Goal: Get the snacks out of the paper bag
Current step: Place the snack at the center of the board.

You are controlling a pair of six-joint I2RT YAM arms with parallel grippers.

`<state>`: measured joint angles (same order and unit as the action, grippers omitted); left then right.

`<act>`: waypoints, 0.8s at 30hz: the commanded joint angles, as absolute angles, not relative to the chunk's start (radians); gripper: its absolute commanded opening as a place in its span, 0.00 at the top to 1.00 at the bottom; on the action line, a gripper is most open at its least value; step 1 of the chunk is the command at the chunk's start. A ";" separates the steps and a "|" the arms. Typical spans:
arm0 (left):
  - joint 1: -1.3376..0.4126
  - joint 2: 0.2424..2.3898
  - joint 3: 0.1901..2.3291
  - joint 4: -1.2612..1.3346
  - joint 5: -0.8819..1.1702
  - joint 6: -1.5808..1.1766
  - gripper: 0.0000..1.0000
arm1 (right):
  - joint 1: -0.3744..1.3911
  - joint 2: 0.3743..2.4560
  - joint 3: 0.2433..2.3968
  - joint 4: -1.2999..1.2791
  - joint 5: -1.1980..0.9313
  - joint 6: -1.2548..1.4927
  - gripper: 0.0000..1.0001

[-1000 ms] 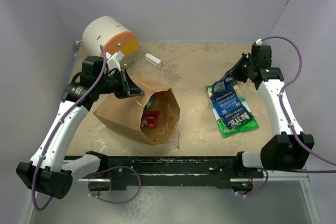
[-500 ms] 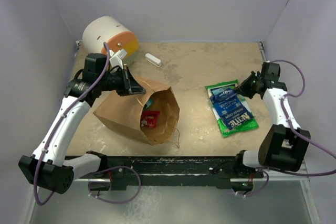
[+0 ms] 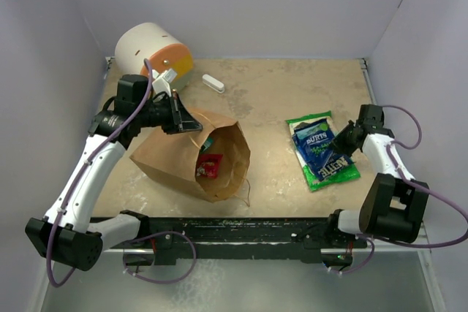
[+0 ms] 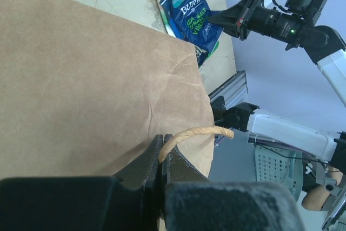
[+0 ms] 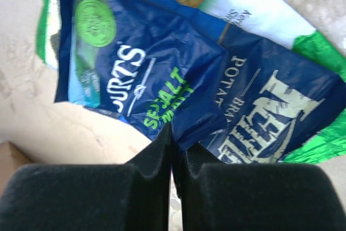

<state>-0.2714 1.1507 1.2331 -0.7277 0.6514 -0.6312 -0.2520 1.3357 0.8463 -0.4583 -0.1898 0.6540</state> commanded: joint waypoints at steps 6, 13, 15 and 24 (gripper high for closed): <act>-0.274 1.099 1.267 -0.731 0.655 -0.601 1.00 | -0.268 1.358 0.784 -0.520 -0.079 0.696 0.74; -0.273 1.049 1.251 -0.762 0.624 -0.607 1.00 | -0.268 1.298 0.736 -0.550 -0.046 0.745 0.47; -0.273 1.032 1.240 -0.772 0.621 -0.612 1.00 | -0.268 1.276 0.745 -0.579 -0.030 0.748 0.39; -0.274 0.949 1.193 -0.809 0.617 -0.651 1.00 | -0.268 1.150 0.890 -0.669 0.076 0.609 0.24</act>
<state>-0.2714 0.9882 1.1954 -0.7971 0.6281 -0.6430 -0.2634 1.1938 0.7864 -0.6353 -0.0002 0.7158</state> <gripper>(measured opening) 0.007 0.752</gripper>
